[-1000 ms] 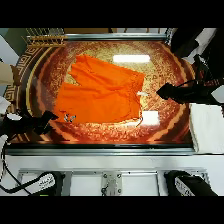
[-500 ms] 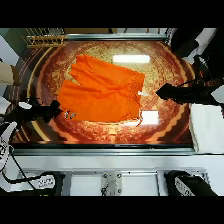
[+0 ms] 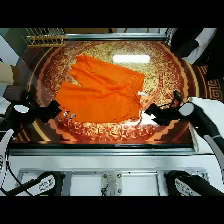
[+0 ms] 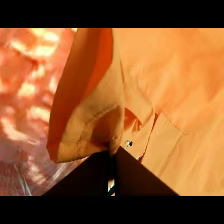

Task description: Fold the clothes and pants, and hang the long-sleeved shirts on hangers.

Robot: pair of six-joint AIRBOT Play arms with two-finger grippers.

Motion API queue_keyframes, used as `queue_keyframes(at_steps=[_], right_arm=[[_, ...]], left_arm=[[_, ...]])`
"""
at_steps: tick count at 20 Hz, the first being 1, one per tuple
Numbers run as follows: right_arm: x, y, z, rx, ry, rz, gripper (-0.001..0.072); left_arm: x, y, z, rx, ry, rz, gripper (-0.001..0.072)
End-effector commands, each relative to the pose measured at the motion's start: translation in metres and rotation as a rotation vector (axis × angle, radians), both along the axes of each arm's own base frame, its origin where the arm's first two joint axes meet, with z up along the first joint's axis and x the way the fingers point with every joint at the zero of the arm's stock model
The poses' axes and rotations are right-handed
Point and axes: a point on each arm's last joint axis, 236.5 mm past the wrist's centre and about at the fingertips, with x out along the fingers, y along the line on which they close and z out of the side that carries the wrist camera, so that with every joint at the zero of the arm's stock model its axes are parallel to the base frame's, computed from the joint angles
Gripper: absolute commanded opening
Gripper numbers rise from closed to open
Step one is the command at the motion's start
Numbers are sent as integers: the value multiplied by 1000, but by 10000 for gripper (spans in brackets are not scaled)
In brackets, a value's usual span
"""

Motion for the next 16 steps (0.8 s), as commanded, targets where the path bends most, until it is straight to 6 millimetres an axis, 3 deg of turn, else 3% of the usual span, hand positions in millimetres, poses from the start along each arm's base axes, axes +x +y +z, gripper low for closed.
queue_keyframes(at_steps=[1,4,9,12,13,15,16], right_arm=[[9,34,-46,33,3,-80,611],[30,50,-59,36,-57,-133,611],[64,48,-57,14,-149,-177,611],[71,51,-62,11,-150,-175,609],[72,53,-64,9,-146,-172,570],[74,57,-66,6,-147,-159,320],[75,59,-66,-5,-156,-142,243]], left_arm=[[-12,-3,-3,4,4,-5,8],[-15,-5,-5,-2,15,-10,9],[-15,-5,-5,-2,14,-9,9],[-15,-5,-5,-3,14,-9,9],[-15,-5,-5,-3,14,-9,8],[-15,-5,-5,-3,14,-9,8],[-15,-5,-5,-3,14,-9,9]])
